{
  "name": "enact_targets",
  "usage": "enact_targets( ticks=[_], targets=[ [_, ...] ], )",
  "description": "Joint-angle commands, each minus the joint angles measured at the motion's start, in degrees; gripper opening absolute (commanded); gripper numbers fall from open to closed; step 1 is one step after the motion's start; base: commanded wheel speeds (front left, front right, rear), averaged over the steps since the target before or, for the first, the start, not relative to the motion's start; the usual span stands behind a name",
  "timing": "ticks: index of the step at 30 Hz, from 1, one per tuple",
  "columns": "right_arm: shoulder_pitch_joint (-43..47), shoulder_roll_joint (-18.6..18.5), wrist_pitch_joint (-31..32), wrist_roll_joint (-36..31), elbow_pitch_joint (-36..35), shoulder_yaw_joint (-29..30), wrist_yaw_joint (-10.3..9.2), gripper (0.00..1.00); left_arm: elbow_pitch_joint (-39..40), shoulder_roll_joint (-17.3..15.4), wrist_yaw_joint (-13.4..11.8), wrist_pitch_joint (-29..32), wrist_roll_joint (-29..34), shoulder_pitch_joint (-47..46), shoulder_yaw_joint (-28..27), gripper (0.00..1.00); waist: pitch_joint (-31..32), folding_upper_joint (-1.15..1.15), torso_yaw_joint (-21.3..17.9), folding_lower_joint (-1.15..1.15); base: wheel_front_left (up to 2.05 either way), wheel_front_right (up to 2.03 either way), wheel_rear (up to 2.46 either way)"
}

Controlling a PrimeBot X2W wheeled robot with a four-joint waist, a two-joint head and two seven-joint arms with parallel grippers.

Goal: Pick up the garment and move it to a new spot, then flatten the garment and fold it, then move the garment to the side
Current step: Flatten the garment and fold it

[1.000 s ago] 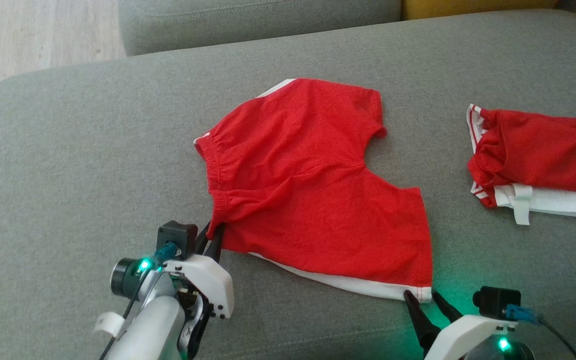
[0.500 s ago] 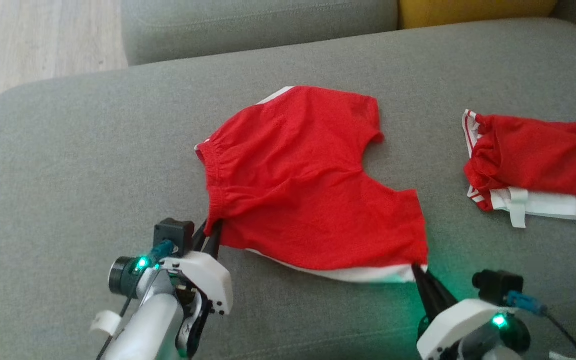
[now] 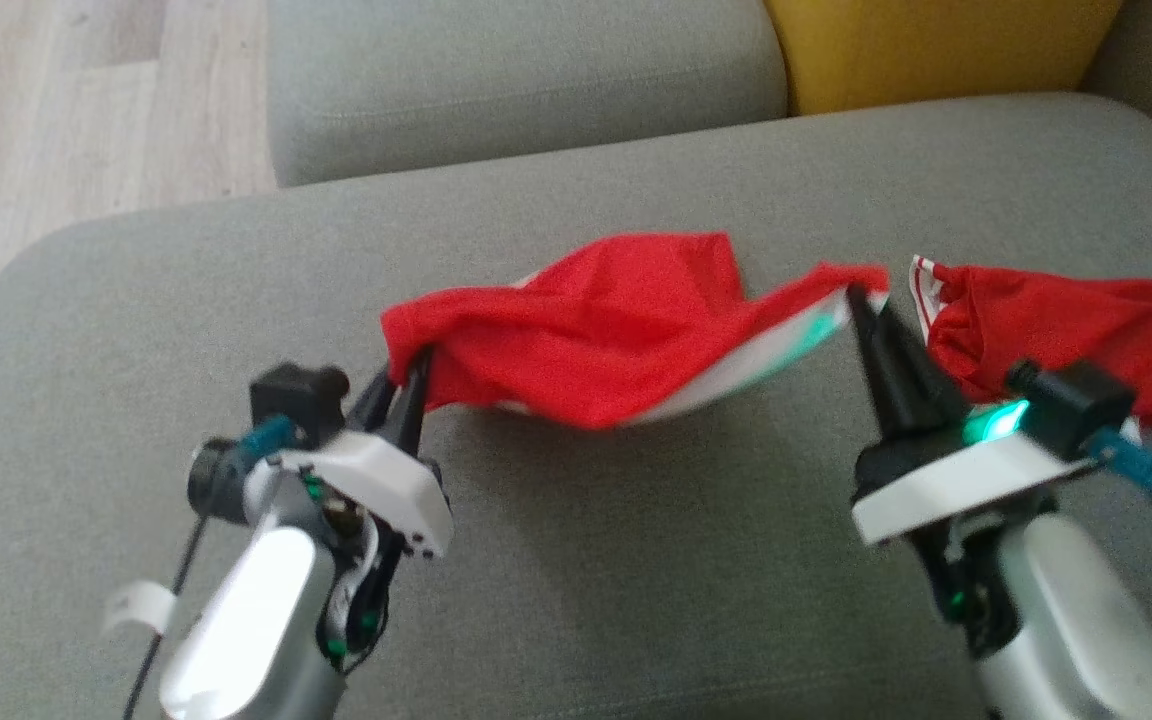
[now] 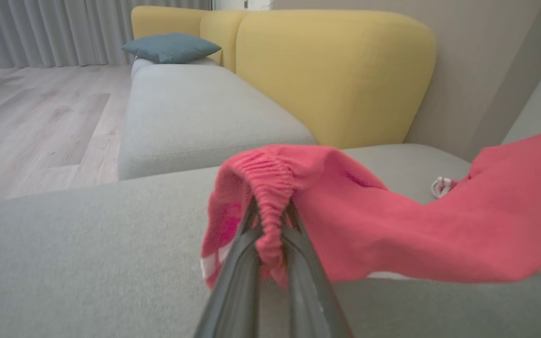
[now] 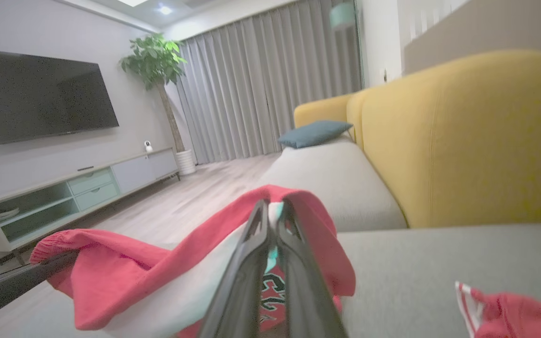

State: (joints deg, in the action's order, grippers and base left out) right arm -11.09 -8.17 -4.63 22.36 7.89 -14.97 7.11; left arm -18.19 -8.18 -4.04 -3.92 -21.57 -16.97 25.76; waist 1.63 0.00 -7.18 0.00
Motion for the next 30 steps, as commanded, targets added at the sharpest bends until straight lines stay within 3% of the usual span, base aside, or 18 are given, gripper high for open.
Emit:
enact_targets(
  ticks=[1, 7, 18, 24, 30],
  targets=[
    [-3.2, -1.2, -0.8, 0.1, -3.0, -1.1, 0.37, 0.0, 4.3, -1.6, -0.2, 0.7, -0.7, -4.3, -2.9, 0.0, 1.0, 0.0, 0.4, 0.0, 0.0, 0.0, 0.0],
    [-2.2, -2.7, -0.8, 0.9, -8.5, 0.7, 0.37, 0.0, 14.2, -2.6, -1.4, 5.4, -3.1, -1.8, -3.9, 0.0, 3.0, 0.0, 0.9, 0.0, 0.0, 0.0, 0.0],
    [3.7, 0.1, 4.0, -0.5, -20.8, 7.6, 0.37, 0.0, 30.2, -4.8, -3.9, 16.4, -6.2, 0.3, -4.5, 0.0, 2.0, 0.0, 1.2, 0.0, 0.0, 0.0, 0.0],
    [-6.1, -0.1, 8.6, -0.6, -17.5, 8.6, 0.37, 0.0, 25.5, -5.5, -2.1, 22.3, -7.8, -8.5, -4.7, 0.0, -2.1, 0.0, 0.1, 0.0, 0.0, 0.0, 0.0],
    [-26.5, 0.9, 10.1, 1.3, -4.1, 10.0, 0.37, 0.0, 11.7, -3.9, -0.7, 25.0, -10.1, -26.7, -7.9, 0.0, -11.9, 0.0, -0.7, 0.0, 0.0, 0.0, 0.0]
  ],
)
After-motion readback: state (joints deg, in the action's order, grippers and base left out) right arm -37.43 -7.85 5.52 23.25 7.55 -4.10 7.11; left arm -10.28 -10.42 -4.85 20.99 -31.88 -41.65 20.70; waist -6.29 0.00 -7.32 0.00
